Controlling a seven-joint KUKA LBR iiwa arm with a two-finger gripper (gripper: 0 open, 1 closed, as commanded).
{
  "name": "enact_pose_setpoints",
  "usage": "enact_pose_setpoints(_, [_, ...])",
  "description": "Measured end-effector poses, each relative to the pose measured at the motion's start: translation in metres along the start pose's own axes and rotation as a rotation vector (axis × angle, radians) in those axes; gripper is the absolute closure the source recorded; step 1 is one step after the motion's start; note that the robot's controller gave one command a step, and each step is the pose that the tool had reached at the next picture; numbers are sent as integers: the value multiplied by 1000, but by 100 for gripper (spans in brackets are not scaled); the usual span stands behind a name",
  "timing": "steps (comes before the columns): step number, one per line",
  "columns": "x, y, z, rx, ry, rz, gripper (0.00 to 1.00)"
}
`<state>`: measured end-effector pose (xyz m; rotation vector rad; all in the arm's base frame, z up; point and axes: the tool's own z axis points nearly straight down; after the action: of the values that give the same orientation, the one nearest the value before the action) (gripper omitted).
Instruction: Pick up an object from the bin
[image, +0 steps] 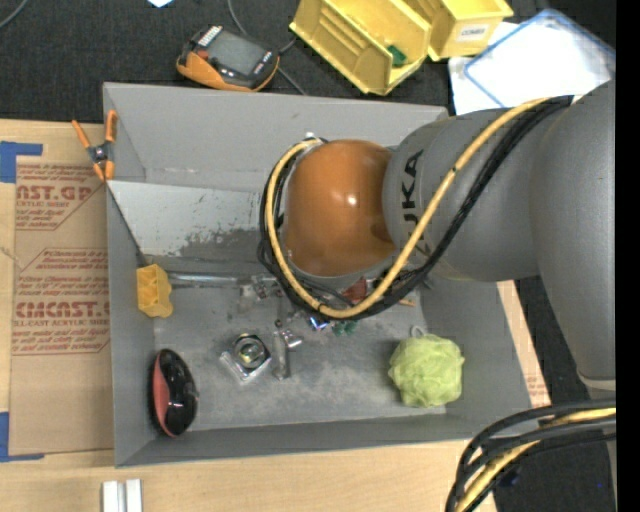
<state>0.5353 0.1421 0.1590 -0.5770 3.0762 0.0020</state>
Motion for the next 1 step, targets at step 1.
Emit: enact_pose_setpoints(1, [11,9,42,-5,15,-172,0])
